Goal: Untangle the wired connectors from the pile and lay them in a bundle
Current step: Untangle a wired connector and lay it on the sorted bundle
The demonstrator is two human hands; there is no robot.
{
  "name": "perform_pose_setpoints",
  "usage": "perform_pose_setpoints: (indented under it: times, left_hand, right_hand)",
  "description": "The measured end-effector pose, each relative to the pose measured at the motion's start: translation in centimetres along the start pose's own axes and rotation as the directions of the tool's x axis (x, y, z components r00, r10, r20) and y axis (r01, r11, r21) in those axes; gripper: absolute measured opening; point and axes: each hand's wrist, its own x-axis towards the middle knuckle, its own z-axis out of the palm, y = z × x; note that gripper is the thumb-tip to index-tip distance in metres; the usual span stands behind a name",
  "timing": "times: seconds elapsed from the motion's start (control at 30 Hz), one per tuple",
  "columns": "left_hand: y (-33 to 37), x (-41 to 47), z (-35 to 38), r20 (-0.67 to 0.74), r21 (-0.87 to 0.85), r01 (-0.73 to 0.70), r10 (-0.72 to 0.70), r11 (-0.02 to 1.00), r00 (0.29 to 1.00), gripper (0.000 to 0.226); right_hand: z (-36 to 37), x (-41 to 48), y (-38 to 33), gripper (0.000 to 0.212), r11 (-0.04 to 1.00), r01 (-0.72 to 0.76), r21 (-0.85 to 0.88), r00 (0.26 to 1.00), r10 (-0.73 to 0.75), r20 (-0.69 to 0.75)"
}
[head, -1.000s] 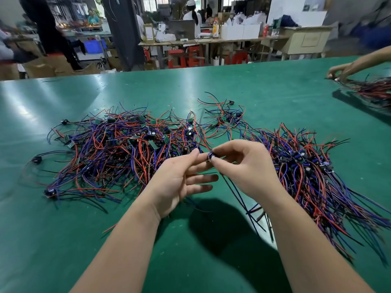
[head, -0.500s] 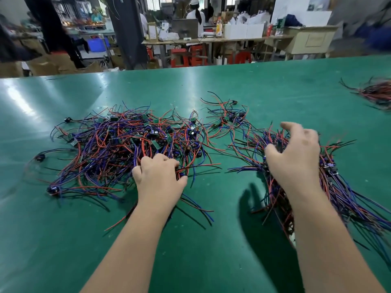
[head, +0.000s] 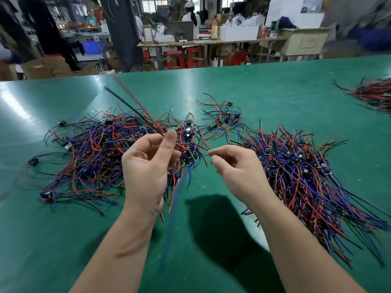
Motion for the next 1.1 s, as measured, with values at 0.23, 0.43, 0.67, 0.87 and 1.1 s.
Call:
perform_pose_setpoints:
  times: [0.23, 0.43, 0.67, 0.87, 1.1]
  left_hand:
    - [0.0, -0.1, 0.6, 0.118, -0.195, 0.220, -0.199, 0.956, 0.973, 0.019]
    - [-0.7, -1.4, 1.0, 0.228, 0.068, -0.012, -0.004, 0.998, 0.974, 0.019]
    - [-2.2, -1.3, 1.0, 0.234, 0.250, 0.197, -0.257, 0.948, 0.938, 0.052]
    - [-2.7, -1.6, 1.4, 0.285, 0.083, 0.429, -0.434, 0.900, 0.855, 0.035]
    - [-2.5, -2.3, 1.8, 0.354, 0.110, 0.422, -0.432, 0.900, 0.829, 0.023]
  right_hand:
    - [0.7, -0.6, -1.1, 0.023, 0.731, -0.190, 0.655, 0.961, 0.001, 0.278]
    - [1.0, -0.9, -0.6, 0.014, 0.879, -0.098, 0.466, 0.963, -0.035, 0.269]
    - [0.7, -0.3, -0.5, 0.016, 0.796, -0.177, 0.579, 0.979, 0.083, 0.186]
    - [0.2, 0.2, -0.1, 0.019, 0.838, -0.178, 0.515, 0.982, 0.183, 0.043]
    - [-2.4, 1.5, 0.2, 0.015, 0.702, -0.133, 0.700, 0.946, 0.301, -0.123]
